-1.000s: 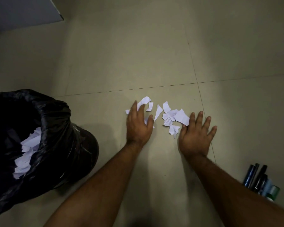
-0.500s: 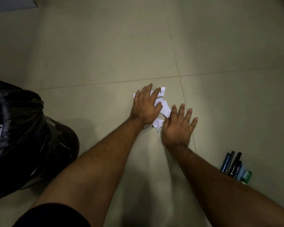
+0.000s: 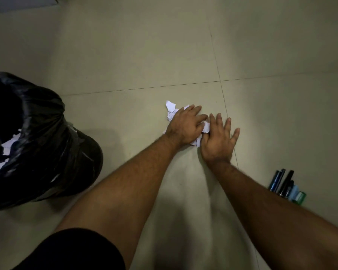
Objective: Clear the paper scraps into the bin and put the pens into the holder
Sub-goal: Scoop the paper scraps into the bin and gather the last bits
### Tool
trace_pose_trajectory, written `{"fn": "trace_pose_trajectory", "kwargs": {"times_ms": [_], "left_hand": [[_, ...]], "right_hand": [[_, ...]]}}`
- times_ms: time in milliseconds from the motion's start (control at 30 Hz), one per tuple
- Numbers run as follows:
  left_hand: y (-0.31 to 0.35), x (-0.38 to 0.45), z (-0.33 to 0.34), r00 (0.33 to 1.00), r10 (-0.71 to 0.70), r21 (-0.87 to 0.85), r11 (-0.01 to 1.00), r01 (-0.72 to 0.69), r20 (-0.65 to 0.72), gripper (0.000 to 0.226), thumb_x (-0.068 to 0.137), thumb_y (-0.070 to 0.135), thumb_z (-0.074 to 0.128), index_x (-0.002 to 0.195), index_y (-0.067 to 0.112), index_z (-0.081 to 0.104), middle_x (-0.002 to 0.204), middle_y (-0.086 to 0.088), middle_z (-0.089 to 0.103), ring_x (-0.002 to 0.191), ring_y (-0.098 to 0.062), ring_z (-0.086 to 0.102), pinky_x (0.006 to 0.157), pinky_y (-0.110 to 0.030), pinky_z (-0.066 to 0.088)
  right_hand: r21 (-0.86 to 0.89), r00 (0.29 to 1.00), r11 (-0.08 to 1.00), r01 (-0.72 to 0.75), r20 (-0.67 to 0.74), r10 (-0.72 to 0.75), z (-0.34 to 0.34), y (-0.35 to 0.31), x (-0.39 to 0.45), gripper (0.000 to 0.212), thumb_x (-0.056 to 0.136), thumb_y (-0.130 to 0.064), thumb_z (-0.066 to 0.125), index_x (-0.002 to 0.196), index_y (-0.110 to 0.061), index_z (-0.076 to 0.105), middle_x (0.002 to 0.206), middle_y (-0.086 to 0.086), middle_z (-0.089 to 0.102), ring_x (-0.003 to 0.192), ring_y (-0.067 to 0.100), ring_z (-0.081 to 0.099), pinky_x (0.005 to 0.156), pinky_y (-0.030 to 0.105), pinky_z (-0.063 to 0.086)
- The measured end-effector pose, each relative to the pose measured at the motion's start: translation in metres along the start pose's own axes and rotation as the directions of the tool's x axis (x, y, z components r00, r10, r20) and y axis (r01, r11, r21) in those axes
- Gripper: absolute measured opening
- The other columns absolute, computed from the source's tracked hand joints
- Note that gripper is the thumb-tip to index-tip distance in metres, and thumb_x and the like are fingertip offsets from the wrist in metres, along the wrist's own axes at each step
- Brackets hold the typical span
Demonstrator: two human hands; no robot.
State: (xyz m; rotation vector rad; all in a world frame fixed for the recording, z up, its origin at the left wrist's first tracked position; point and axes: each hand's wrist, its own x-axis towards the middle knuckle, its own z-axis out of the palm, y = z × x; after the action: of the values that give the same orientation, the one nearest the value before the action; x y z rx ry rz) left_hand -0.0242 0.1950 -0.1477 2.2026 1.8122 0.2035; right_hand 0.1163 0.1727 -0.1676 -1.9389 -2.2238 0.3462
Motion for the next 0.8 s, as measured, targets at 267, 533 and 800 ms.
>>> {"fn": "trace_pose_trajectory", "kwargs": {"times_ms": [267,533,800], "left_hand": [[-0.012,-0.075,-0.010,0.989,0.035,-0.062,0.997,-0.044,-0.145,0.044,0.083,0.025,0.042,0.116,0.007,0.066,0.127,-0.024,0.060,0.110,-0.039,0.062,0.088,-0.041,0.051],[-0.027,-0.039,-0.015,0.935,-0.341,-0.002,0.939,0.343,0.097,0.050,0.102,0.041,0.030,0.149,0.024,0.031,0.162,-0.012,0.018,0.149,-0.030,0.016,0.119,-0.052,0.016],[-0.002,-0.121,-0.010,0.974,-0.222,-0.189,0.956,0.226,0.044,0.049,0.094,0.029,0.037,0.136,0.013,0.055,0.146,-0.012,0.049,0.132,-0.028,0.048,0.108,-0.037,0.036]], "right_hand": [[0.185,0.978,0.965,0.185,0.063,-0.199,-0.013,0.006,-0.012,0.065,0.082,-0.037,0.020,0.140,-0.035,0.050,0.159,0.002,0.031,0.151,0.030,0.015,0.119,0.052,0.004],[0.260,0.958,0.947,0.186,0.164,-0.233,-0.009,-0.013,-0.038,0.080,0.074,-0.058,0.025,0.148,-0.031,0.039,0.161,0.001,0.025,0.152,0.027,0.010,0.120,0.046,-0.002],[0.194,0.896,0.962,0.191,0.366,-0.252,-0.027,-0.011,-0.032,0.087,0.071,-0.055,0.041,0.154,-0.033,0.024,0.165,0.002,0.008,0.152,0.028,-0.001,0.120,0.049,-0.003]]}}
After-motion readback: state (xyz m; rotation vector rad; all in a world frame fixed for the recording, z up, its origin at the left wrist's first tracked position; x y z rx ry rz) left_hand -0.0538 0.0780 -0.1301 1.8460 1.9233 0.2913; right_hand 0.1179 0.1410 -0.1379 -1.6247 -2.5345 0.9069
